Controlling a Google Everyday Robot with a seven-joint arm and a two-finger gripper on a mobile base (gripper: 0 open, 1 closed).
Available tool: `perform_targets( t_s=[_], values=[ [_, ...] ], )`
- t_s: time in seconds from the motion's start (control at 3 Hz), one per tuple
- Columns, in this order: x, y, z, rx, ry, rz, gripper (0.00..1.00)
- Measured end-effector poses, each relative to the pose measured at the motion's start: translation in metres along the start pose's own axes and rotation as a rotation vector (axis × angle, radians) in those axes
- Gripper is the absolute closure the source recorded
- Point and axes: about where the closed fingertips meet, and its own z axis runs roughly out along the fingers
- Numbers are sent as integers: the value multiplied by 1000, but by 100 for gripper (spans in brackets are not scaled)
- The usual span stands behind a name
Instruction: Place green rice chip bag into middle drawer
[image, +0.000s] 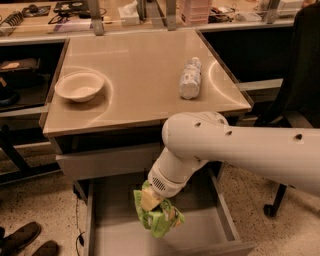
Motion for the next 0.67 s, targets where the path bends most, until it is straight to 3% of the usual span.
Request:
perform_targets(
  t_s=[0.67],
  values=[
    [-15,-25,59,-21,-110,79,100]
  ],
)
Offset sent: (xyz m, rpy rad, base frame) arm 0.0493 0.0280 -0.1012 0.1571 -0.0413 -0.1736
